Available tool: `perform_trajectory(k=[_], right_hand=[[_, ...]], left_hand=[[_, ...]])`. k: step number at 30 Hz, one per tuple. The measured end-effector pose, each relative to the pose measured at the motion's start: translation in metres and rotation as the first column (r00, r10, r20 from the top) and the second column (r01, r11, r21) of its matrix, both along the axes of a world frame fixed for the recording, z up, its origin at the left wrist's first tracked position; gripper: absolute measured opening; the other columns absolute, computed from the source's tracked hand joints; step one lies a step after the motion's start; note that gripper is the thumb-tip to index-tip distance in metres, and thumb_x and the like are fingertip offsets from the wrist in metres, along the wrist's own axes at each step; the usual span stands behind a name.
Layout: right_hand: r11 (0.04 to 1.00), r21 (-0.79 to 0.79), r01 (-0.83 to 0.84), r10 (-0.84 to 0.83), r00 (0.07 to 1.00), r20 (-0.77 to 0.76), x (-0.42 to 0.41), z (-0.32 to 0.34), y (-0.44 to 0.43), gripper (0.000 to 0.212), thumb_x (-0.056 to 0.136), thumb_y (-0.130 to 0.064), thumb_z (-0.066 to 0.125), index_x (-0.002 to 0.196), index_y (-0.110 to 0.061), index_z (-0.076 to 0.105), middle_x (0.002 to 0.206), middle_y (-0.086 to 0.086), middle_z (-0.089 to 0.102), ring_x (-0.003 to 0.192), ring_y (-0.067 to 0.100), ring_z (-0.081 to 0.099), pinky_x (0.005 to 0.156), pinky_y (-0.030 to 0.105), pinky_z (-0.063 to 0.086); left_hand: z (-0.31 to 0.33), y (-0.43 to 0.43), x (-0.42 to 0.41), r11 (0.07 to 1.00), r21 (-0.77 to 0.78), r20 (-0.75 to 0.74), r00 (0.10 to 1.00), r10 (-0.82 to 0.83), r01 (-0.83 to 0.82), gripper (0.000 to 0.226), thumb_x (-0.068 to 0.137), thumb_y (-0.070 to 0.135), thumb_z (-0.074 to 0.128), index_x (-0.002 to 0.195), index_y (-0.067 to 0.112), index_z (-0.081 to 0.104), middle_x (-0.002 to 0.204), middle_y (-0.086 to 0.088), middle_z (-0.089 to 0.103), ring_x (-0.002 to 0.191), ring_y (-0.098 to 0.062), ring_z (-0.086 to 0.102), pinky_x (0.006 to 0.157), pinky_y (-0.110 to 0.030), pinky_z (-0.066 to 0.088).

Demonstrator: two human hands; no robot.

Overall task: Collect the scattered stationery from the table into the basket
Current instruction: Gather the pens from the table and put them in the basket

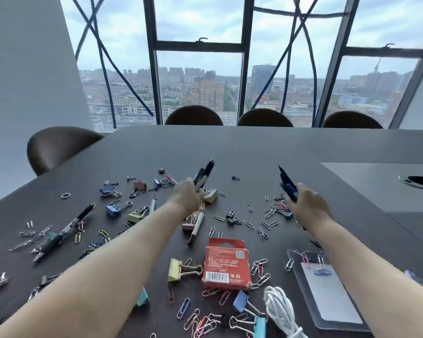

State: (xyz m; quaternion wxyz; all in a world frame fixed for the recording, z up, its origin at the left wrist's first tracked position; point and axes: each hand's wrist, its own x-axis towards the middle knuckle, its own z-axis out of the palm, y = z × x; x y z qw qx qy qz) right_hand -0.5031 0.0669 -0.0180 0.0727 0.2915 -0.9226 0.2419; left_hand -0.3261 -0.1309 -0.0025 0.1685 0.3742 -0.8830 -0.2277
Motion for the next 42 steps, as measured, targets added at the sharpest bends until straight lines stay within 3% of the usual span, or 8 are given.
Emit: perform_trajectory(k=[7, 13, 17, 20, 27, 31, 37, 42], right_hand=[[0.915, -0.154, -0.373, 0.404, 0.838, 0.367, 0.106, 0.025, -0.092, 0.016, 0.093, -0.016, 0.051, 0.101, -0.002, 0.050, 0.083, 0.014, 0.061, 0.059, 0.023, 0.063, 0.066, 0.042, 0.058], [0.942, 0.227, -0.246, 0.158, 0.924, 0.348, 0.142, 0.009, -0.132, 0.042, 0.075, -0.048, 0.071, 0.075, -0.013, 0.047, 0.102, 0.008, 0.067, 0.095, 0.023, 0.064, 0.072, 0.028, 0.046], [0.943, 0.269, -0.198, 0.074, 0.908, 0.412, 0.138, 0.008, -0.135, 0.048, 0.076, -0.045, 0.072, 0.061, -0.014, 0.037, 0.077, 0.001, 0.058, 0.089, 0.022, 0.063, 0.065, 0.023, 0.039], [0.954, 0.241, -0.177, 0.052, 0.892, 0.450, 0.138, 0.006, -0.134, 0.046, 0.076, -0.044, 0.072, 0.062, -0.014, 0.039, 0.058, -0.002, 0.050, 0.057, 0.014, 0.053, 0.048, 0.023, 0.037], [0.970, 0.173, -0.170, 0.070, 0.879, 0.472, 0.142, 0.005, -0.137, 0.026, 0.077, -0.023, 0.065, 0.062, -0.010, 0.048, 0.061, 0.005, 0.053, 0.061, 0.022, 0.053, 0.061, 0.030, 0.047], [0.974, 0.061, -0.217, 0.176, 0.901, 0.396, 0.157, 0.015, -0.144, 0.029, 0.081, -0.025, 0.061, 0.062, -0.010, 0.046, 0.066, 0.008, 0.052, 0.066, 0.023, 0.050, 0.056, 0.025, 0.037], [0.946, -0.037, -0.321, 0.311, 0.872, 0.378, 0.187, 0.026, -0.155, 0.035, 0.088, -0.025, 0.057, 0.060, -0.015, 0.039, 0.056, -0.002, 0.050, 0.058, 0.014, 0.050, 0.050, 0.022, 0.034], [0.940, -0.068, -0.334, 0.335, 0.870, 0.362, 0.187, 0.014, -0.164, 0.025, 0.073, -0.023, 0.068, 0.073, -0.014, 0.045, 0.071, 0.005, 0.052, 0.067, 0.021, 0.050, 0.061, 0.027, 0.038]], left_hand=[[-0.008, -0.043, 0.078, 0.974, -0.073, 0.057, 0.974, 0.217, -0.213, 0.040, 0.082, 0.038, 0.065, 0.101, 0.005, 0.054, 0.105, -0.016, 0.064, 0.099, -0.031, 0.060, 0.079, -0.035, 0.045], [-0.016, -0.050, 0.081, 0.976, -0.122, 0.188, 0.962, 0.201, -0.180, 0.048, 0.078, 0.047, 0.066, 0.105, 0.008, 0.057, 0.112, -0.013, 0.063, 0.107, -0.030, 0.058, 0.084, -0.033, 0.046], [-0.015, -0.058, 0.078, 0.982, -0.111, 0.265, 0.948, 0.178, -0.153, 0.034, 0.081, 0.034, 0.065, 0.103, 0.009, 0.060, 0.115, -0.011, 0.063, 0.110, -0.029, 0.057, 0.086, -0.033, 0.047], [-0.017, -0.061, 0.080, 0.988, -0.097, 0.247, 0.958, 0.144, -0.124, 0.027, 0.083, 0.028, 0.060, 0.102, 0.009, 0.060, 0.115, -0.011, 0.062, 0.109, -0.030, 0.057, 0.085, -0.033, 0.047], [-0.003, -0.060, 0.112, 0.996, -0.077, -0.026, 0.998, 0.052, -0.054, 0.025, 0.092, 0.028, 0.050, 0.104, 0.006, 0.055, 0.105, -0.015, 0.062, 0.099, -0.032, 0.057, 0.080, -0.035, 0.043], [0.008, -0.074, 0.143, 0.989, -0.054, -0.070, 0.989, 0.131, -0.135, 0.026, 0.093, 0.023, 0.049, 0.108, 0.002, 0.052, 0.108, -0.018, 0.061, 0.099, -0.034, 0.057, 0.081, -0.036, 0.042], [0.008, -0.081, 0.184, 0.948, -0.027, 0.040, 0.947, 0.319, -0.318, 0.035, 0.087, 0.014, 0.058, 0.114, -0.005, 0.048, 0.121, -0.024, 0.052, 0.110, -0.037, 0.052, 0.089, -0.037, 0.042], [-0.016, -0.082, 0.207, 0.897, -0.064, 0.190, 0.877, 0.440, -0.437, 0.048, 0.081, 0.034, 0.069, 0.112, 0.006, 0.047, 0.121, -0.014, 0.057, 0.112, -0.031, 0.055, 0.087, -0.034, 0.044]])
